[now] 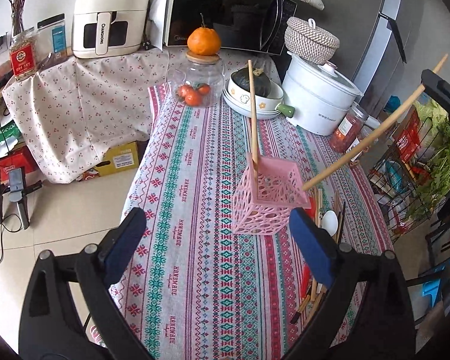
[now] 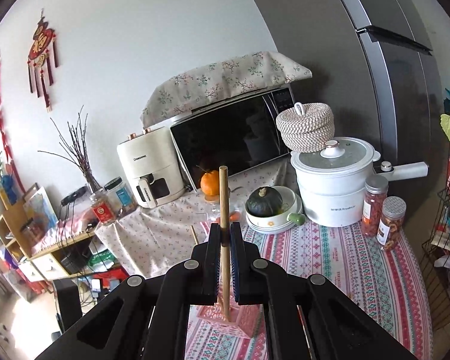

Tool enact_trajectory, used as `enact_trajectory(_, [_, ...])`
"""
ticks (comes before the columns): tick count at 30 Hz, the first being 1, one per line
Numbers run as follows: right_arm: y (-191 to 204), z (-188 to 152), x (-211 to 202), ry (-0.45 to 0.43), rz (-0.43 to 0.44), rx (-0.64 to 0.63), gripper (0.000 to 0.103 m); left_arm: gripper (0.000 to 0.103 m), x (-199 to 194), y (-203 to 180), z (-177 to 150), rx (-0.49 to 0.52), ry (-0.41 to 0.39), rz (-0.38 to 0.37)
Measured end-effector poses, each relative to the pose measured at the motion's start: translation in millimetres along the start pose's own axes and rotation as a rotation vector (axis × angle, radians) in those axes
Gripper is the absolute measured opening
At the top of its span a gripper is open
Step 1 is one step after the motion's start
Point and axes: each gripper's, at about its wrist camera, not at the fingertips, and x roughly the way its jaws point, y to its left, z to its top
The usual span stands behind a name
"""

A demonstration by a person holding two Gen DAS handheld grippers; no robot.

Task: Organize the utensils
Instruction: 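Open both tools to drop the chopsticks into the pink basket, then grasp the thin black stick with the right tool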

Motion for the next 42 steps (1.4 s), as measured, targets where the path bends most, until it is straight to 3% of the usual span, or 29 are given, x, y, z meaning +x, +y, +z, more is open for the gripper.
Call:
enact_trajectory(7, [7.1, -17.4, 62.9, 0.178, -0.046, -0.057, 0.006, 0.096, 5.9, -1.9, -1.0, 0.011, 0.030, -0.013])
enact_trajectory(11, [3.0, -28.5, 89.8, 0.255, -0.031, -0.033, 0.006, 0.096, 10.1, -5.5, -1.5, 0.026, 0.046, -0.020])
enact_trajectory(22, [-18.6, -36.8, 124.0, 0.342, -0.050, 0.030, 0.008, 0.096, 16.9, -14.4, -1.3, 0.047, 0.058, -0.024])
enact_trajectory(24, [-22.9, -34.6, 123.2, 0.342, -0.052, 0.043, 0.013, 0.096, 17.4, -16.4, -2.4, 0.055, 0.060, -0.024])
enact_trajectory(27, [-28.8, -29.1, 115.1, 0.330, -0.062, 0.063, 0.032, 0.096, 18.4, -18.8, -3.3, 0.064, 0.063, -0.022])
enact_trajectory(29, [-32.2, -25.0, 105.0, 0.311, -0.071, 0.067, 0.050, 0.096, 18.6, -20.5, -3.7, 0.067, 0.064, -0.020])
enact_trajectory(32, [-38.1, -22.2, 87.8, 0.297, -0.095, 0.063, 0.063, 0.096, 17.1, -22.8, -4.9, 0.075, 0.059, -0.008])
enact_trajectory(42, [-62.9, -44.3, 41.0, 0.313, -0.212, 0.040, 0.086, 0.098, 15.0, -30.6, -11.7, 0.071, 0.070, 0.025])
